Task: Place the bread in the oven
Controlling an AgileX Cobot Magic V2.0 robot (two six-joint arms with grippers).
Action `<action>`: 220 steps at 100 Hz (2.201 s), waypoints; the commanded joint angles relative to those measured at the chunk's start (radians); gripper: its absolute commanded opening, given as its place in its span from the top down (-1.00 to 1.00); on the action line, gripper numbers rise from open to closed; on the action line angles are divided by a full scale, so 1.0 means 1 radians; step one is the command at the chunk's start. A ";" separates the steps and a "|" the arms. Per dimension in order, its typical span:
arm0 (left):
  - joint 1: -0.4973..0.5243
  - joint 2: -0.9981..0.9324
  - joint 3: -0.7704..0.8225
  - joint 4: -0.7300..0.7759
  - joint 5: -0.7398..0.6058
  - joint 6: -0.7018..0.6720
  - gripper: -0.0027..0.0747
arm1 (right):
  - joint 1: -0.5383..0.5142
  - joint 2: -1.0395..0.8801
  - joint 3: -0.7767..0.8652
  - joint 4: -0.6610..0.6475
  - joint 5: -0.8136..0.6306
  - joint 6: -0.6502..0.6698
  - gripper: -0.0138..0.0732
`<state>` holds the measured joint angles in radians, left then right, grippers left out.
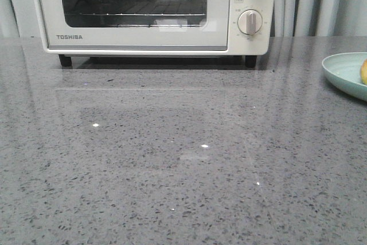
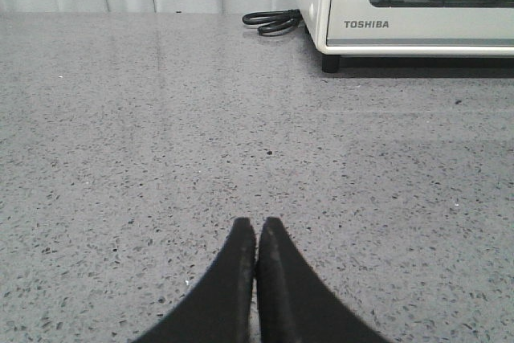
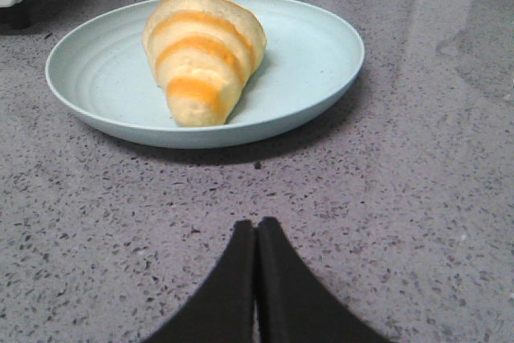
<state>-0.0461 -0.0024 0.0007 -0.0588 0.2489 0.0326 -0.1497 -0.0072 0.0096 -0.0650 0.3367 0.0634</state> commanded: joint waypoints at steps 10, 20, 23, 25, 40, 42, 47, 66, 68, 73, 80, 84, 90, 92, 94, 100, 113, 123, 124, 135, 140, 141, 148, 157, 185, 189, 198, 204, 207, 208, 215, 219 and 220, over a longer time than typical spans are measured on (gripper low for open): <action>0.007 -0.028 0.023 -0.006 -0.078 -0.006 0.99 | -0.007 -0.022 0.026 0.000 -0.024 -0.001 0.86; 0.007 -0.028 0.023 -0.006 -0.078 -0.006 0.99 | -0.007 -0.022 0.026 0.000 -0.024 -0.001 0.86; 0.007 -0.028 0.023 -0.006 -0.078 -0.006 0.99 | -0.007 -0.022 0.026 0.000 -0.024 -0.001 0.86; 0.007 -0.028 0.023 -0.006 -0.078 -0.006 0.99 | -0.007 -0.022 0.026 0.000 -0.024 -0.001 0.86; 0.007 -0.028 0.023 -0.006 -0.078 -0.006 0.99 | -0.007 -0.022 0.026 0.000 -0.024 -0.001 0.86; 0.007 -0.028 0.023 -0.006 -0.078 -0.006 0.99 | -0.007 -0.022 0.026 0.000 -0.024 -0.001 0.86; 0.007 -0.028 0.023 -0.006 -0.078 -0.006 0.99 | -0.007 -0.022 0.026 0.000 -0.024 -0.001 0.86; 0.007 -0.028 0.023 -0.006 -0.102 -0.006 0.99 | -0.007 -0.022 0.026 -0.010 -0.024 -0.001 0.86; 0.007 -0.028 0.023 -0.006 -0.108 -0.006 0.99 | -0.007 -0.022 0.026 -0.010 -0.024 -0.001 0.86; 0.007 -0.028 0.023 -0.006 -0.118 -0.006 0.99 | -0.007 -0.022 0.026 -0.010 -0.024 -0.001 0.86; 0.007 -0.028 0.023 -0.006 -0.131 -0.006 0.99 | -0.007 -0.022 0.026 -0.010 -0.029 -0.001 0.86; 0.007 -0.028 0.023 -0.006 -0.141 -0.006 0.99 | -0.007 -0.022 0.026 -0.010 -0.044 -0.001 0.86; 0.007 -0.028 0.023 -0.011 -0.156 -0.006 0.99 | -0.007 -0.022 0.026 0.000 -0.102 -0.001 0.86; 0.007 -0.028 0.023 -0.011 -0.165 -0.006 0.99 | -0.007 -0.022 0.026 0.012 -0.128 -0.001 0.86; 0.007 -0.028 0.023 -0.011 -0.176 -0.007 0.99 | -0.007 -0.022 0.026 0.025 -0.156 -0.001 0.86; 0.007 -0.028 0.023 -0.011 -0.214 -0.007 0.99 | -0.007 -0.022 0.026 0.060 -0.235 -0.001 0.86; 0.007 -0.028 0.023 -0.142 -0.290 -0.010 0.99 | -0.007 -0.022 0.026 0.060 -0.420 -0.001 0.86; 0.007 -0.028 0.023 -0.198 -0.331 -0.010 0.99 | -0.007 -0.022 0.026 0.060 -0.537 -0.001 0.86; 0.007 -0.028 0.023 -0.198 -0.333 -0.010 0.99 | -0.007 -0.022 0.026 0.060 -0.556 -0.001 0.86; 0.007 -0.028 0.023 -0.259 -0.362 -0.010 0.99 | -0.007 -0.022 0.026 0.060 -0.705 -0.001 0.86; 0.007 -0.028 0.023 -0.301 -0.369 -0.010 0.99 | -0.007 -0.022 0.026 0.060 -0.780 -0.001 0.86; 0.007 -0.028 0.023 -0.305 -0.369 -0.010 0.99 | -0.007 -0.022 0.026 0.060 -0.802 -0.001 0.86; 0.007 -0.028 0.023 -0.318 -0.371 -0.010 0.99 | -0.007 -0.022 0.026 0.060 -0.896 0.001 0.86; 0.007 -0.028 0.023 -0.329 -0.381 -0.010 0.99 | -0.007 -0.022 0.026 0.060 -0.945 0.000 0.86; 0.007 -0.028 0.019 -0.363 -0.459 -0.010 0.99 | -0.007 -0.022 0.026 0.060 -0.946 0.098 0.86; 0.007 -0.028 0.019 -0.365 -0.461 -0.010 0.99 | -0.007 -0.022 0.026 0.060 -0.941 0.098 0.86; 0.007 -0.028 0.019 -0.373 -0.483 -0.010 0.99 | -0.007 -0.022 0.019 0.060 -0.920 0.206 0.86; 0.007 -0.028 0.018 -0.394 -0.509 -0.033 0.99 | -0.007 -0.022 -0.005 0.060 -0.855 0.285 0.86; 0.005 -0.028 0.015 -0.399 -0.523 -0.044 0.99 | -0.007 -0.022 -0.025 0.060 -0.799 0.313 0.86; 0.005 -0.028 0.014 -0.404 -0.529 -0.054 0.99 | -0.007 -0.022 -0.035 0.060 -0.767 0.321 0.86; 0.005 -0.028 0.002 -0.404 -0.558 -0.112 0.99 | -0.007 -0.022 -0.091 0.060 -0.610 0.323 0.86; 0.005 -0.028 -0.007 -0.404 -0.567 -0.122 0.99 | -0.007 -0.022 -0.133 0.060 -0.506 0.323 0.86; 0.005 -0.028 -0.011 -0.404 -0.567 -0.122 0.99 | -0.007 -0.020 -0.141 0.060 -0.471 0.323 0.86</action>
<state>-0.0461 -0.0024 0.0007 -0.4586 -0.2196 -0.0429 -0.1497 -0.0094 -0.0373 0.0000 -0.2754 0.3655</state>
